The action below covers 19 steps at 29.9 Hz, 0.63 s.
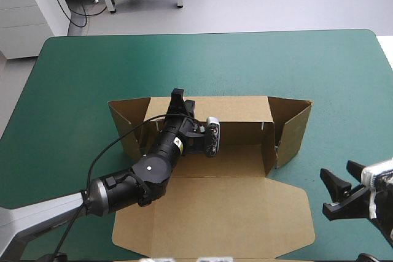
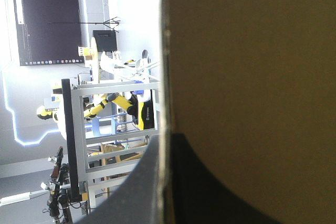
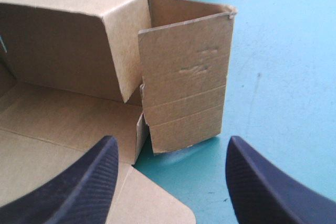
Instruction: Fold the box
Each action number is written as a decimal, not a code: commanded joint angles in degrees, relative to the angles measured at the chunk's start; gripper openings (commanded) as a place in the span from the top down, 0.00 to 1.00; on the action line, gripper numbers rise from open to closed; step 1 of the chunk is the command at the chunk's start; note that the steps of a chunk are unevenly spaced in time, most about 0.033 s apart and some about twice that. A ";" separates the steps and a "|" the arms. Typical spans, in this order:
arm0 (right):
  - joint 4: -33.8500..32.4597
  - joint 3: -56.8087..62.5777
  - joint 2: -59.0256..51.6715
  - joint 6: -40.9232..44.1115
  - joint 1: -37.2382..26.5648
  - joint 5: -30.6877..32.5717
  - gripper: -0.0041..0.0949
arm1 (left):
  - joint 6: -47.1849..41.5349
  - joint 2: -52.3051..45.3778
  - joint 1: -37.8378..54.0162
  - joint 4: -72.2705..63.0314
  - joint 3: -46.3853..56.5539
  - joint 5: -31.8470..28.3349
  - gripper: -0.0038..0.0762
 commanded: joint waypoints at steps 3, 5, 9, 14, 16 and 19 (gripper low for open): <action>-6.10 -12.63 10.03 1.19 -0.10 1.65 0.39 | -0.41 -2.51 -0.33 2.41 -1.52 1.87 0.96; -7.90 -16.40 13.59 1.33 -0.10 2.85 0.39 | -0.41 -2.51 -0.33 2.13 -1.52 1.66 0.96; -11.48 -24.91 21.65 1.33 -0.10 6.48 0.40 | -0.41 -2.51 -0.33 0.92 -1.52 1.35 0.96; -14.75 -36.10 32.42 0.50 -0.10 11.40 0.43 | -0.41 -2.51 -0.33 0.57 -1.52 1.05 0.96; -14.73 -40.84 36.82 -1.53 -0.10 12.98 0.46 | -0.41 -2.51 -0.33 0.57 -1.52 1.05 0.96; -14.47 -47.60 42.76 -3.84 -0.79 15.02 0.50 | -0.41 -2.51 -0.33 0.57 -1.52 1.05 0.96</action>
